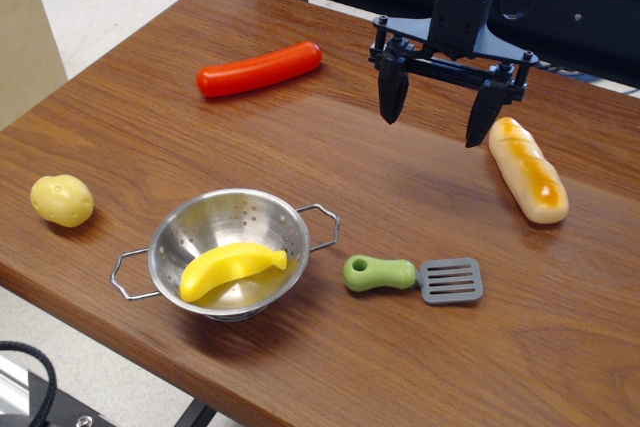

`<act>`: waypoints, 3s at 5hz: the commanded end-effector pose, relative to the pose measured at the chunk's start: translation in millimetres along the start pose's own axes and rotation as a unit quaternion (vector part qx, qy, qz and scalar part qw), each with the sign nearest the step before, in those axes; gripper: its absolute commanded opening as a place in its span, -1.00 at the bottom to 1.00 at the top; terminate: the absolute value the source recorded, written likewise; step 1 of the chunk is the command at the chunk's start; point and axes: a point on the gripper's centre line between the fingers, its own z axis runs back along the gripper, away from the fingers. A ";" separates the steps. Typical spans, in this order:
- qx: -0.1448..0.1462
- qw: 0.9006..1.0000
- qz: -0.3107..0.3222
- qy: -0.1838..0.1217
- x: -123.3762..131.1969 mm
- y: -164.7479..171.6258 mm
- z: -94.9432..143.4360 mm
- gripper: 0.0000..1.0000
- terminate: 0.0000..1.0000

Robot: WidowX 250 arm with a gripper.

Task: Take banana out of colander

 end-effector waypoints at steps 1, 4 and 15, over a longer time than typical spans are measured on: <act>0.000 1.000 0.000 0.000 0.0 0.0 0.0 1.00 -1.00; 0.005 0.987 -0.155 -0.052 -56.7 49.3 23.7 1.00 -1.00; -0.024 0.977 -0.212 -0.032 -109.6 89.0 -32.4 -1.00 -1.00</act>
